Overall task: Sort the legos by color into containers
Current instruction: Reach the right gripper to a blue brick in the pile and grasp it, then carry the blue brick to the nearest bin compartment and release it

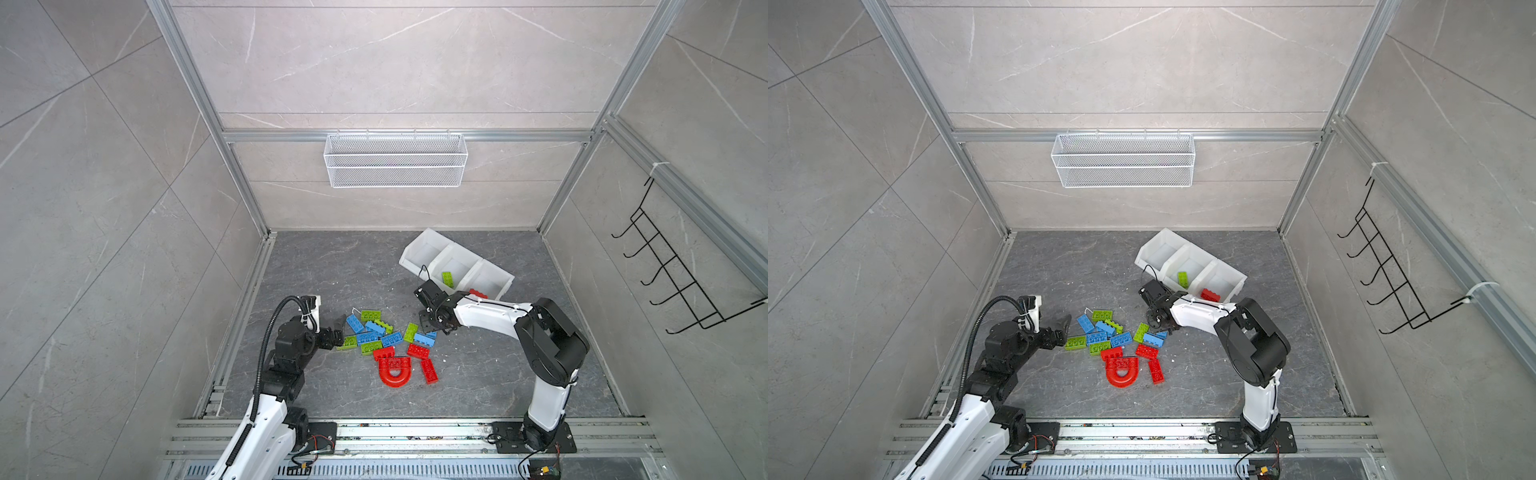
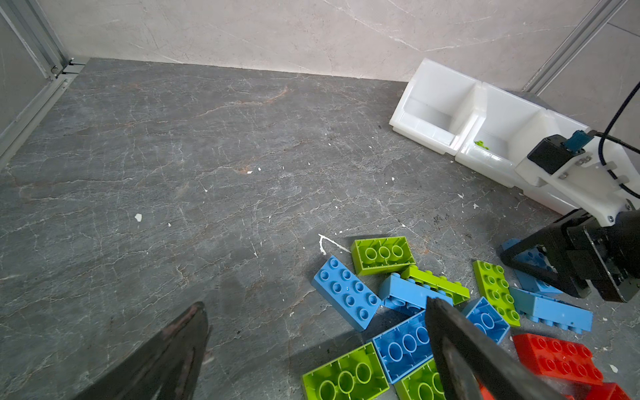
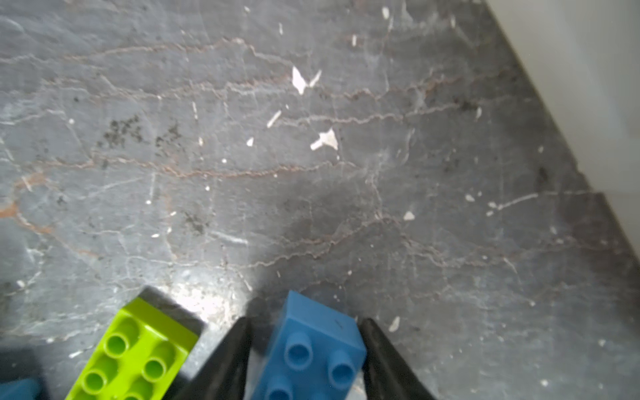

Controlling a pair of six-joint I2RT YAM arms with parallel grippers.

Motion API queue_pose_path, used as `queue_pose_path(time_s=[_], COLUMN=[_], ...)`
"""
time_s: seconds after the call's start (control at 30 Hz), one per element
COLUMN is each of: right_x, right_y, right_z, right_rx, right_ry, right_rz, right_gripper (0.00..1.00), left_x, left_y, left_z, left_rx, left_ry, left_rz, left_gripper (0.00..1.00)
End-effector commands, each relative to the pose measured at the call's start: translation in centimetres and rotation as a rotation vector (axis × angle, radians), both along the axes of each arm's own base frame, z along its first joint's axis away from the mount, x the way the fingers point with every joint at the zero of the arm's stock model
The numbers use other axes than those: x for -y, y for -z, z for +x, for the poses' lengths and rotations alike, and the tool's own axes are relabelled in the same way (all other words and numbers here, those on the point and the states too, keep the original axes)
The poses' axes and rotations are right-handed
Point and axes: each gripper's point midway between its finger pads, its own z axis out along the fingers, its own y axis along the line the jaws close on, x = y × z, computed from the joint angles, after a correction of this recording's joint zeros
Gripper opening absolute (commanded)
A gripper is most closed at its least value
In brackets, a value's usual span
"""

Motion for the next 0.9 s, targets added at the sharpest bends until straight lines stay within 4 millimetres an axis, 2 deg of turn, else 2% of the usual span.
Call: queue_pose_path(time_s=[0.0,0.17,0.3,0.4,0.57,0.77,0.87], right_x=[0.4,-0.4,-1.2,-1.5,-1.8,-1.3,-1.3], right_y=[0.3,-2.5,-6.1,-8.3,-10.9,-12.8,-13.1], right_z=[0.1,1.4,3.6,5.8,9.8,15.7,18.3], right_rx=[-0.004,0.05,0.102,0.145,0.299,0.417,0.461], right_ry=[-0.002,-0.016,-0.033,-0.053,-0.1,-0.058,-0.027], right_rz=[-0.02,0.06,0.204,0.289,0.325,0.379,0.397], right_gripper=[0.42,0.27,0.26,0.25,0.25,0.25,0.25], left_x=[0.2,0.2,0.2,0.3,0.4,0.4,0.6], left_y=[-0.7,-0.7,-0.7,-0.7,-0.7,-0.8,-0.7], left_z=[0.2,0.2,0.2,0.2,0.2,0.2,0.2], left_rx=[0.013,0.014,0.012,0.012,0.012,0.014,0.012], left_ry=[0.006,0.005,0.003,0.006,0.013,0.014,0.028], left_rz=[-0.015,-0.015,-0.014,-0.015,-0.015,-0.015,-0.015], left_gripper=[1.0,1.0,1.0,1.0,1.0,1.0,1.0])
